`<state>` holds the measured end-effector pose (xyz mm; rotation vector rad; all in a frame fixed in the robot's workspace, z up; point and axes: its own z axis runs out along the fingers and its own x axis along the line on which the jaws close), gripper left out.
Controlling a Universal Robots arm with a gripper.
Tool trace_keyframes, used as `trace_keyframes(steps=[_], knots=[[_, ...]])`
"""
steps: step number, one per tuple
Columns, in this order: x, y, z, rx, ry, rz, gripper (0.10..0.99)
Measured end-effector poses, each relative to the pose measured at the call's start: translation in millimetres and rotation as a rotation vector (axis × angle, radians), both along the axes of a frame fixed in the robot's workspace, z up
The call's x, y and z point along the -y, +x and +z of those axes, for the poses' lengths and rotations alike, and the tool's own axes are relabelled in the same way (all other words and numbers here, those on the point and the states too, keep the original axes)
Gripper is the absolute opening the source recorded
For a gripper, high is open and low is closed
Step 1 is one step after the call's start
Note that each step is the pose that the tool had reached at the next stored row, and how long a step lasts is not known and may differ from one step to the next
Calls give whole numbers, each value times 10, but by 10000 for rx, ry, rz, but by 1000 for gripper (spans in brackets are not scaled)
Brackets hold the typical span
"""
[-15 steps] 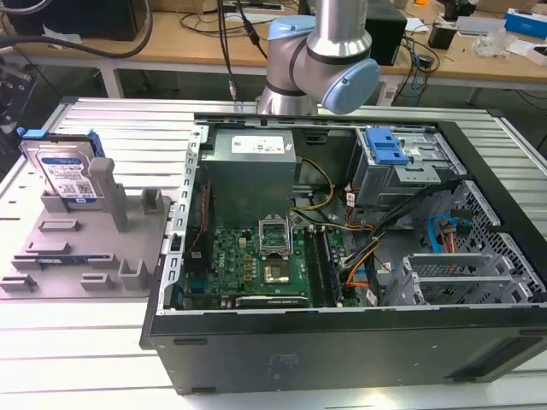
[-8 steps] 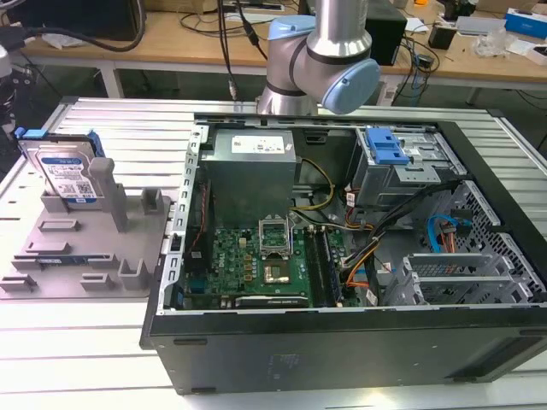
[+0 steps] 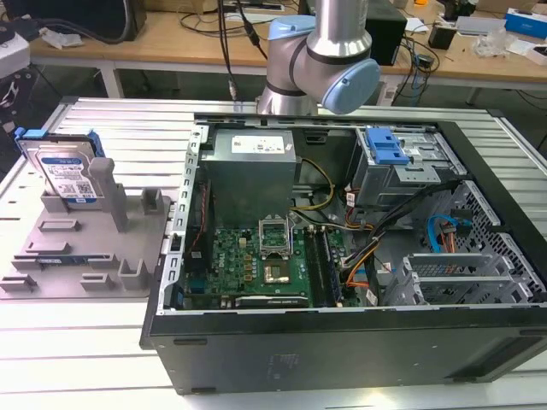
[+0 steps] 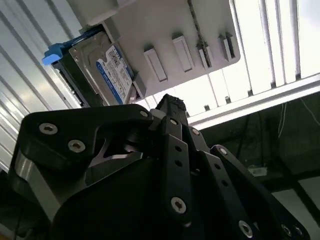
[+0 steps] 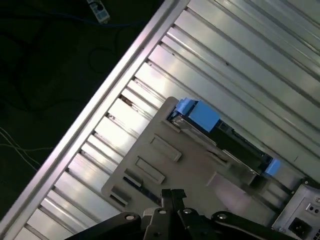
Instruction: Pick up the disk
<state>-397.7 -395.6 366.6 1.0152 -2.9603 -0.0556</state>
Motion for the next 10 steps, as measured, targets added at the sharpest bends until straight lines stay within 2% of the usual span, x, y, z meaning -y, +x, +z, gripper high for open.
trace_keyframes(steps=[1,4,7,10], knots=[[0,0,0,3,0,337,114],[0,0,-1,9,0,1095,298],[-1,0,-6,21,1,2108,482],[0,0,-17,28,-7,2957,482]])
